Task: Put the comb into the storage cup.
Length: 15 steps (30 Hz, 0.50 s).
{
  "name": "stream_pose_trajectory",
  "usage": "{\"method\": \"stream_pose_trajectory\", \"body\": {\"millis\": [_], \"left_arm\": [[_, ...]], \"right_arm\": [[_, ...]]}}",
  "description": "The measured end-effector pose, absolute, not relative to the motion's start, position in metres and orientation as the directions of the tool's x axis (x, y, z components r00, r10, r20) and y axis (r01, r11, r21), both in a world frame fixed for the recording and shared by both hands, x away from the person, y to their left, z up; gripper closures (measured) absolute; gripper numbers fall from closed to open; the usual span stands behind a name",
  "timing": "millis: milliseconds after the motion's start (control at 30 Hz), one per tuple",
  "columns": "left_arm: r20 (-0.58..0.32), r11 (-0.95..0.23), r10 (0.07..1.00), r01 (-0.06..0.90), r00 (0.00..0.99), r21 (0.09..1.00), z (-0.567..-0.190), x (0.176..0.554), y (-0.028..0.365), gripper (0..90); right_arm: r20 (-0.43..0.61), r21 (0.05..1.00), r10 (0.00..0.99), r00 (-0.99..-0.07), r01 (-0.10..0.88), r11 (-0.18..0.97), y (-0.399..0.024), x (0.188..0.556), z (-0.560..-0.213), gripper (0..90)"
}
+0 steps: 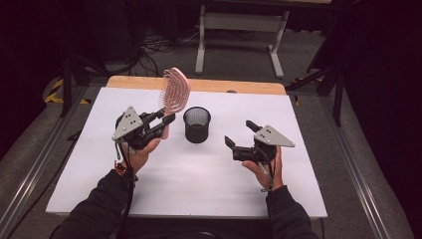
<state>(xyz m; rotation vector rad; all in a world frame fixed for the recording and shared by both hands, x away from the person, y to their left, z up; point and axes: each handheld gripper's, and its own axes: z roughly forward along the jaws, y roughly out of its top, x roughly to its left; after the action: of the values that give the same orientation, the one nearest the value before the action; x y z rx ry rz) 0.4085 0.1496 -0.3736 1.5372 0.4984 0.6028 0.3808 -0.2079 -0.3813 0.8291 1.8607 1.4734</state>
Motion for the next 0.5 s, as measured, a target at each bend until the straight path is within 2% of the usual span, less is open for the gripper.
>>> {"method": "stream_pose_trajectory", "body": {"millis": [500], "left_arm": [[0.105, -0.095, 0.609, -0.059, 0.786, 0.994, -0.386, 0.400, 0.128, 69.6]], "right_arm": [[-0.078, 0.988, 0.738, -0.670, 0.046, 0.146, -0.179, 0.379, -0.352, 10.3]]}}
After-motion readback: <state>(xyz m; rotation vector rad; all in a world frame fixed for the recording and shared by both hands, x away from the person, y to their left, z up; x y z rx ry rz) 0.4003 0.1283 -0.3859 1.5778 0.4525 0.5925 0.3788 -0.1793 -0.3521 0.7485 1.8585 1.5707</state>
